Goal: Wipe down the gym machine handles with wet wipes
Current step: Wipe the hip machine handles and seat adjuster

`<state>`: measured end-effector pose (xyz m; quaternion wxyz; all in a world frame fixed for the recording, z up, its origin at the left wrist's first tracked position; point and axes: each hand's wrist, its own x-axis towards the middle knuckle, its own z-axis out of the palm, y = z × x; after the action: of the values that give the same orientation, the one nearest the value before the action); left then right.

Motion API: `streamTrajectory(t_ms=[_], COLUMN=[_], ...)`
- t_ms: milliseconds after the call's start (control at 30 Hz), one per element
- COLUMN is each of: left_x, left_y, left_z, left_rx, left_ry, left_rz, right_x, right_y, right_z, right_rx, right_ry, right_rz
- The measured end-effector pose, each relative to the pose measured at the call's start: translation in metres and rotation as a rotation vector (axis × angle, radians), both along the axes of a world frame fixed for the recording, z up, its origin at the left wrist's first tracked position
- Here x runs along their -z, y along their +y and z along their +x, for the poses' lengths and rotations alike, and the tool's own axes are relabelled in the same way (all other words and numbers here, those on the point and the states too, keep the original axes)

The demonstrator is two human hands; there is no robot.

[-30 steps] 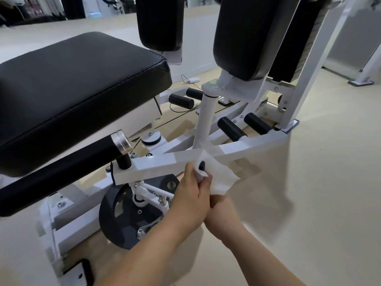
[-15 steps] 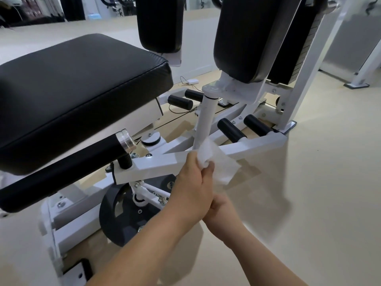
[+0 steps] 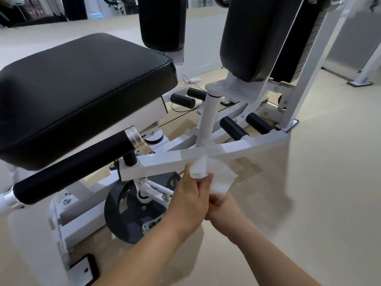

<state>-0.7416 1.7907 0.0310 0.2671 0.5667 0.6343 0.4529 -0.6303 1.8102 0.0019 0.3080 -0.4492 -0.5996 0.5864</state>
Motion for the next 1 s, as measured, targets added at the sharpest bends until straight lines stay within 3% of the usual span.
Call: streamTrajectory(t_ms=[100,267,467,667,833,1000], left_x=[0.0,-0.029,0.004,-0.026,0.007,-0.012], left_y=[0.001,0.014,0.009,0.012,0.01,0.023], left_z=[0.005,0.009,0.009,0.007,0.005,0.005], left_rx=[-0.015,-0.003,-0.028,0.022,0.02,-0.012], left_ry=[-0.05,-0.041,-0.069,-0.04,-0.073,-0.314], left_rz=[-0.085,0.095,-0.118,0.091,-0.12,-0.183], right_x=[0.003,-0.003,0.004,0.002,0.003,0.02], right_y=[0.0,0.0,0.002,0.003,0.004,0.004], right_z=[-0.001,0.001,-0.001,0.001,0.0,0.006], right_rx=[0.047,-0.001,0.039,0.003,0.029,0.045], right_ry=[0.0,-0.017,-0.058,-0.072,-0.06,-0.179], right_rz=[-0.035,-0.02,-0.003,-0.001,-0.036,-0.085])
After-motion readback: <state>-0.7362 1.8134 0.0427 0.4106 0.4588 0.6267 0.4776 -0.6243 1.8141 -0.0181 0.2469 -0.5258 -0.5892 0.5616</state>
